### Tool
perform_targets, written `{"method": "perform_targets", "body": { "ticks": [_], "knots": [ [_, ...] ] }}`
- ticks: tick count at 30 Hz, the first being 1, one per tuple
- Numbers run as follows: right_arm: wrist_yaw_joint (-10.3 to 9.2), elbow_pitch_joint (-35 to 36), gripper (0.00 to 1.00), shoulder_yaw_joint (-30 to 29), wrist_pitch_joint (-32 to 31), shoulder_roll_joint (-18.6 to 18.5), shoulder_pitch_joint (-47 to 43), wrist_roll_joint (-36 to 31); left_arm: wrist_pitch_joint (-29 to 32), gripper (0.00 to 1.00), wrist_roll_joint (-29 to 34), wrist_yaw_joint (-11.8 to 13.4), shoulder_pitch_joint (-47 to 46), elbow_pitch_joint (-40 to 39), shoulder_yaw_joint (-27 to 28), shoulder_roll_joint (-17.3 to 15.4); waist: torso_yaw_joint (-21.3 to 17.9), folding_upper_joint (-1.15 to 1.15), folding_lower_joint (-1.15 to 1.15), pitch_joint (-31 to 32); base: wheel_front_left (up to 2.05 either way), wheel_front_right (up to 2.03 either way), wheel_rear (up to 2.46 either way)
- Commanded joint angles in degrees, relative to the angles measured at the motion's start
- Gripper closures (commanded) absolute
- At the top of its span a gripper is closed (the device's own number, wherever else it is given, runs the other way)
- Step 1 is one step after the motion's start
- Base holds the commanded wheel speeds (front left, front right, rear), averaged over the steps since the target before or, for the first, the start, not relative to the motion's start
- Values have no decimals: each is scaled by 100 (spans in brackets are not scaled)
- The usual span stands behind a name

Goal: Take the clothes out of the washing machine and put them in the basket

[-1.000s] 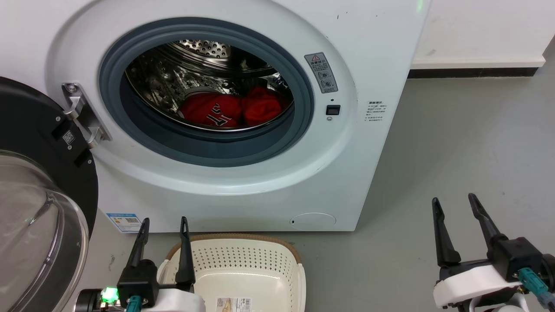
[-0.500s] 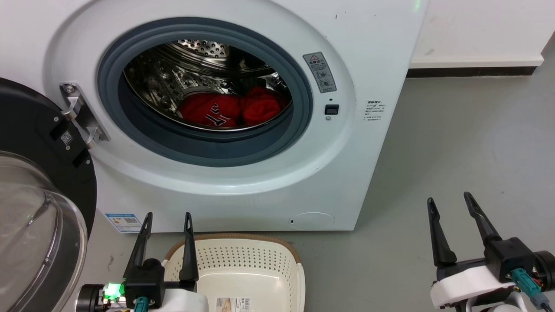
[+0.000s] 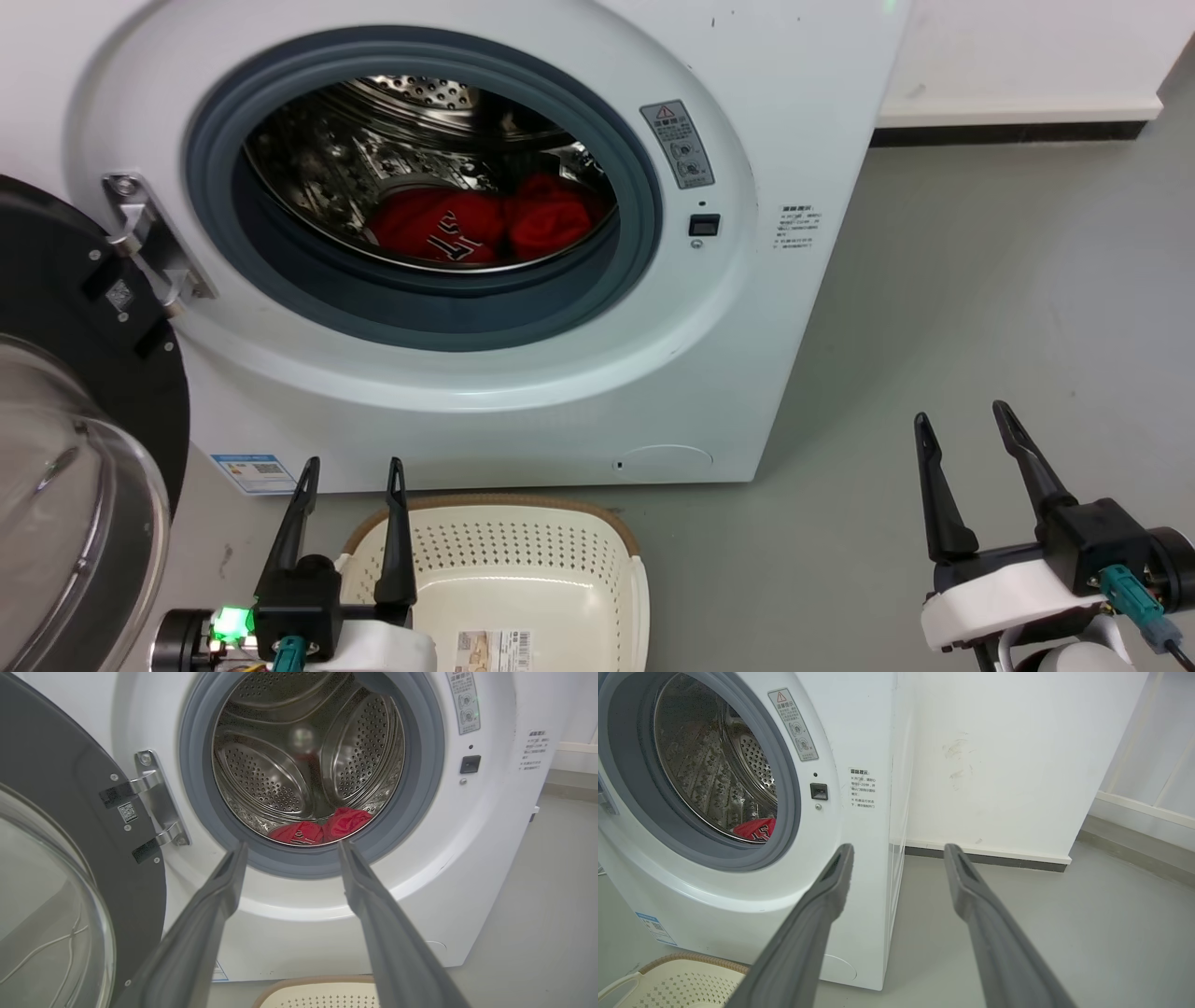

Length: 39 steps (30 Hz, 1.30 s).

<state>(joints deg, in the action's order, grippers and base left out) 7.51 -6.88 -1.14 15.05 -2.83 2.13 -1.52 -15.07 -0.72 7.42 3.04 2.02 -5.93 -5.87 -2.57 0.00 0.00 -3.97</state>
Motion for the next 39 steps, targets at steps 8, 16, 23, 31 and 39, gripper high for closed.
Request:
{"method": "perform_targets", "body": {
  "ticks": [8,16,23,31,39],
  "knots": [
    [-4,170,0,-62,17,-10,391,166,-15,0,7,-359,-755,120,151,-455,-485,0,0,-899,0,0,0],
    [-4,437,0,-153,17,-8,947,529,-15,0,97,-1082,-2386,635,388,-1551,-1019,0,0,-2323,0,0,0],
    [-4,616,0,-148,17,-3,1345,831,312,0,82,-1433,-4448,1993,86,-2280,-1328,0,0,-3236,0,0,0],
    [-4,823,0,208,17,-4,1503,940,2057,0,-77,-1483,-6888,3132,-1057,-2910,-1586,0,0,-3991,0,0,0],
    [-4,934,0,342,17,-1,1611,1167,4098,0,-883,-1485,-9104,3987,-2512,-3616,-1902,0,0,-4551,0,0,0]
  ]
}}
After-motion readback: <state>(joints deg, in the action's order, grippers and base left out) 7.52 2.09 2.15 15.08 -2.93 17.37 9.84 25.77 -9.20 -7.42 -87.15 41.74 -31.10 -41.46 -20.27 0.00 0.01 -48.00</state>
